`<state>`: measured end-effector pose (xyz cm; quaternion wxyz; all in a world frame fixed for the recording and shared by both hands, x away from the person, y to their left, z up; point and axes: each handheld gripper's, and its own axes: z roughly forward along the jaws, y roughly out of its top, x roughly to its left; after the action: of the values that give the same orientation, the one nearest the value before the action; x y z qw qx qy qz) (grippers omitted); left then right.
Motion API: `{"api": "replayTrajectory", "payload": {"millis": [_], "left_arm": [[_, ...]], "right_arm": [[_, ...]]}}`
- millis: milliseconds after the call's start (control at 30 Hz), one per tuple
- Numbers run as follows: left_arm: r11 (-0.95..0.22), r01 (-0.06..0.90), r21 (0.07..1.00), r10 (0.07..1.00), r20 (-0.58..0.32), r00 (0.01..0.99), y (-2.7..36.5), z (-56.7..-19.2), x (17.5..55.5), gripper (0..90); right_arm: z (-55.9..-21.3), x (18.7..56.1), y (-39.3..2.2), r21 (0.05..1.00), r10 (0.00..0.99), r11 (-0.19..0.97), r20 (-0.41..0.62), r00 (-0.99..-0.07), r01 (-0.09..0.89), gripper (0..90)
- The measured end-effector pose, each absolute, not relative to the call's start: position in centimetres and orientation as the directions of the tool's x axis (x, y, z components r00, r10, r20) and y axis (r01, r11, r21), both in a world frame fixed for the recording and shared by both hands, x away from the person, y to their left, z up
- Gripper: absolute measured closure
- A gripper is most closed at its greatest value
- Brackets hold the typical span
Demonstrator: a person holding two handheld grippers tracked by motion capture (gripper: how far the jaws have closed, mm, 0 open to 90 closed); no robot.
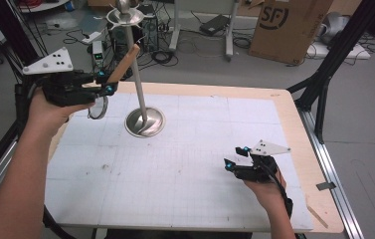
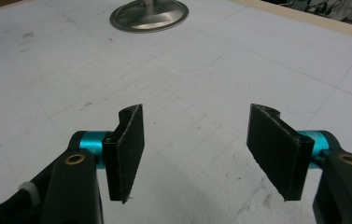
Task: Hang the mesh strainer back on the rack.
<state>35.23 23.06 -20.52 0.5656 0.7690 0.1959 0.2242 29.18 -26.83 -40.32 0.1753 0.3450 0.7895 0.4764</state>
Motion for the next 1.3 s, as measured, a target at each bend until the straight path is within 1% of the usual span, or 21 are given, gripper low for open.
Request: {"api": "replayTrajectory", "payload": {"millis": [500,767,1000,1300], "left_arm": [[-0.246,0.046,0.968,0.617,0.12,0.778,25.7,-18.6,35.3,68.7],[-0.242,0.043,0.969,0.654,0.131,0.745,26.2,-18.3,35.5,68.7],[-0.25,0.052,0.967,0.669,0.134,0.732,26.4,-18.2,35.7,68.6],[-0.258,0.079,0.963,0.69,0.127,0.712,26.6,-18.6,36.5,68.6]], "right_arm": [[-40.3,29.2,-26.7,0.872,0.709,0.313,0.049,-0.704,0.376,36.2],[-40.3,29.2,-26.8,0.872,0.71,0.311,0.05,-0.702,0.377,36.2],[-40.2,29.2,-26.9,0.875,0.713,0.304,0.054,-0.699,0.378,36.2],[-40.2,29.2,-27.0,0.874,0.714,0.303,0.056,-0.698,0.379,36.2]]}}
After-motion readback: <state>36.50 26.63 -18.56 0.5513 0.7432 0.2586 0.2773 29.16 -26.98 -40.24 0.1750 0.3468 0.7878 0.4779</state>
